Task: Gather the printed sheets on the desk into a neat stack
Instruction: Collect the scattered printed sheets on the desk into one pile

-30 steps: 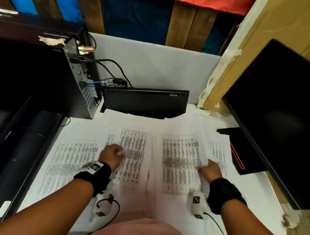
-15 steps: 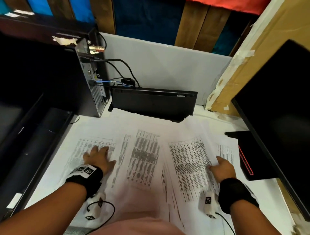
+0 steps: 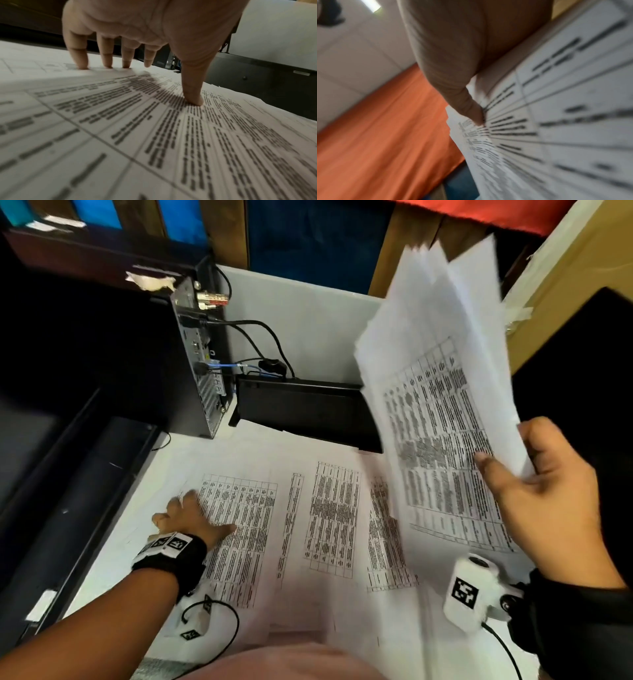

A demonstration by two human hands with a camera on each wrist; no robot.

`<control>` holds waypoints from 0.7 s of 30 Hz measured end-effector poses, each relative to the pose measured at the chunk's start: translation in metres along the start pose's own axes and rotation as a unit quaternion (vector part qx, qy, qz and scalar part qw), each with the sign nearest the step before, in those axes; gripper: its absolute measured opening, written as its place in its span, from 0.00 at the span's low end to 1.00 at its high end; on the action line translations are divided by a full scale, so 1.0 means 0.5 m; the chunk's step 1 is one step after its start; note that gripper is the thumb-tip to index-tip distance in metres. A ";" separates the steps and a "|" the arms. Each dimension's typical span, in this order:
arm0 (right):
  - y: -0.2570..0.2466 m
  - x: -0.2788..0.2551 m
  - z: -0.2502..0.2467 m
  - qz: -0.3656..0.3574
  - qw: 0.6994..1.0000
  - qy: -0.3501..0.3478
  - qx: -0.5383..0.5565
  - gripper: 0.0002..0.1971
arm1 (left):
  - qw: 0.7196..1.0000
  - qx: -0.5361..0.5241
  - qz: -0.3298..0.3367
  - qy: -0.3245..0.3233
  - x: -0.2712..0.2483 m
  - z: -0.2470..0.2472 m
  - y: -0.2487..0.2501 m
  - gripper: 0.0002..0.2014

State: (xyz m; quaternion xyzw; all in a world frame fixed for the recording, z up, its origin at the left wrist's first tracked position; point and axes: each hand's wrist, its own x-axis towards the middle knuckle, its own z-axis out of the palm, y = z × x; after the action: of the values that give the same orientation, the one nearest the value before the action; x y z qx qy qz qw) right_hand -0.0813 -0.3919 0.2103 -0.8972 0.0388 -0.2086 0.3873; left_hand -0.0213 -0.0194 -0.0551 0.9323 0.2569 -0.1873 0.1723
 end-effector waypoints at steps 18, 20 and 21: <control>0.255 -0.162 0.440 0.325 0.894 -0.229 -0.207 0.29 | 0.980 -0.187 -0.031 -0.062 -0.024 -0.021 -0.002 0.45; 0.247 -0.158 0.424 0.333 0.885 -0.214 -0.245 0.33 | 0.972 -0.215 -0.030 -0.094 -0.025 -0.018 0.007 0.46; 0.252 -0.154 0.421 0.341 0.890 -0.210 -0.218 0.33 | 0.969 -0.222 -0.028 -0.107 -0.024 -0.014 0.014 0.45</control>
State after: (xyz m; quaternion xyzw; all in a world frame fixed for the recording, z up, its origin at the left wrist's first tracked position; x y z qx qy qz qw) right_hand -0.0546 -0.3189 -0.0349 -0.9135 0.3046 0.1436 0.2281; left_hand -0.0252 -0.0270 -0.0425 0.8376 0.2982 -0.2287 0.3964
